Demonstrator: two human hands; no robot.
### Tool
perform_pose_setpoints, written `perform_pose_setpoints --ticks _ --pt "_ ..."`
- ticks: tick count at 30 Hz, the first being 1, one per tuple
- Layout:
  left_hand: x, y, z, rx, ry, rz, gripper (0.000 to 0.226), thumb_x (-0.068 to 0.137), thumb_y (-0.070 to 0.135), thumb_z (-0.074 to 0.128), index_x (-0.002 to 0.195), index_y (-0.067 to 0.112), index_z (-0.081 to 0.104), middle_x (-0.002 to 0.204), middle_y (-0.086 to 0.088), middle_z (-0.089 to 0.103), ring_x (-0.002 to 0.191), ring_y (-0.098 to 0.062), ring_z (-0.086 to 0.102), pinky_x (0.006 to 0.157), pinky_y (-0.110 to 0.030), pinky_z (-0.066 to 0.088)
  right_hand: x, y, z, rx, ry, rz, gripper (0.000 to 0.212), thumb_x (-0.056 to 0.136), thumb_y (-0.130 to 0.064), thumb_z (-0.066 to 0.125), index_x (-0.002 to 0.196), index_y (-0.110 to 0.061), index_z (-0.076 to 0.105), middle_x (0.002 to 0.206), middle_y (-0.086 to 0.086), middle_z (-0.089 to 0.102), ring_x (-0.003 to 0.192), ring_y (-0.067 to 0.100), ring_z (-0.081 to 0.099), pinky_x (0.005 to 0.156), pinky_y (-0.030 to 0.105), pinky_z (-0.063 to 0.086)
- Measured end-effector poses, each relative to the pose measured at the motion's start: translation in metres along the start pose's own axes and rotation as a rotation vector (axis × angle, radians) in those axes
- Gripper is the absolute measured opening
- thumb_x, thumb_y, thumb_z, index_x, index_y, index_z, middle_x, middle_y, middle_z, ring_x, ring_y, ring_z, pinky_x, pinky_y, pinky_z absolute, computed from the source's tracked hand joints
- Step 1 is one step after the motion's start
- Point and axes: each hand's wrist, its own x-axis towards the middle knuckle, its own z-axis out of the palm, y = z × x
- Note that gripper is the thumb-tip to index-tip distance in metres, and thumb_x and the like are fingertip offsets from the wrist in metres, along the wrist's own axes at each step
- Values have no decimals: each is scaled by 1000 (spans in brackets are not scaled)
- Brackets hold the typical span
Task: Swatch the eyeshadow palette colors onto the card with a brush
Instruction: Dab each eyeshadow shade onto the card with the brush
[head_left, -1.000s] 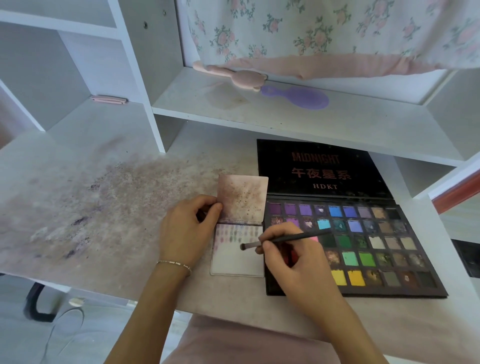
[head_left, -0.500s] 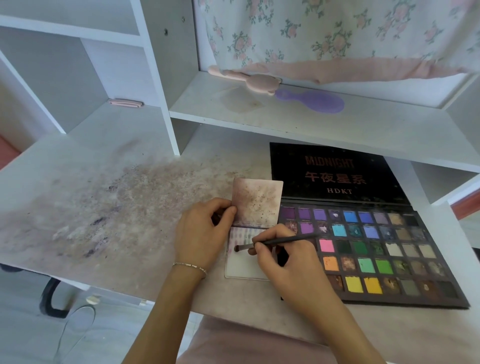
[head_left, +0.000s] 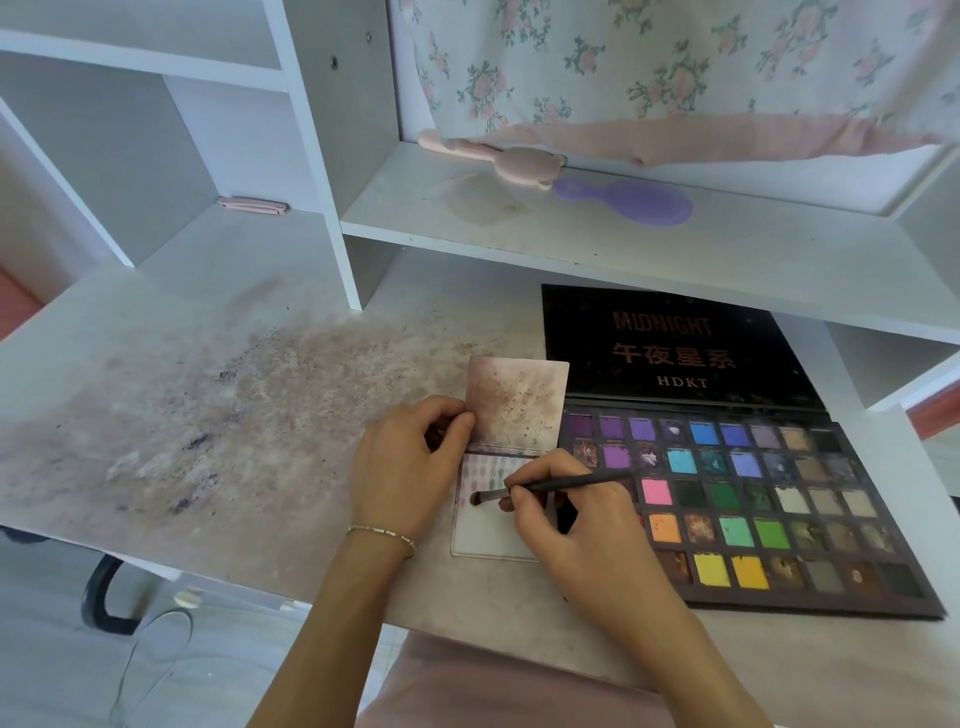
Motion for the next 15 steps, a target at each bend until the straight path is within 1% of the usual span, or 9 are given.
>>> perform_pose_setpoints --ticks 4,6,9,12,15 --pt "0 0 1 1 5 1 10 83 24 62 86 22 70 75 7 67 71 -10 56 61 -19 39 -1 -1 0 6 -27 2 26 84 -12 58 76 -36 52 81 -7 65 80 -2 56 65 6 43" --pt "-1 0 0 -2 14 3 9 83 24 62 84 22 71 74 8 67 70 -9 56 61 -17 39 -1 -1 0 7 -18 -3 26 84 -11 58 76 -35 53 81 -6 65 78 -3 55 65 7 42" --pt "-1 1 0 -5 14 -3 8 82 24 62 83 23 70 73 8 67 70 -10 57 62 -22 41 0 -2 -1 6 -2 -6 23 84 -11 58 76 -31 54 78 -6 64 76 -4 53 64 7 41" --pt "-1 1 0 -2 2 -3 9 83 25 61 84 25 70 74 8 67 71 -9 57 64 -23 43 -1 -2 -1 16 -23 -7 25 83 -11 59 76 -35 53 80 -8 65 79 -3 56 64 6 42" --pt "-1 1 -1 -3 2 2 10 83 25 61 84 24 70 75 8 68 71 -10 58 64 -25 44 -1 0 0 -7 -15 -13 23 84 -12 58 76 -34 53 80 -7 65 79 0 55 64 8 43"
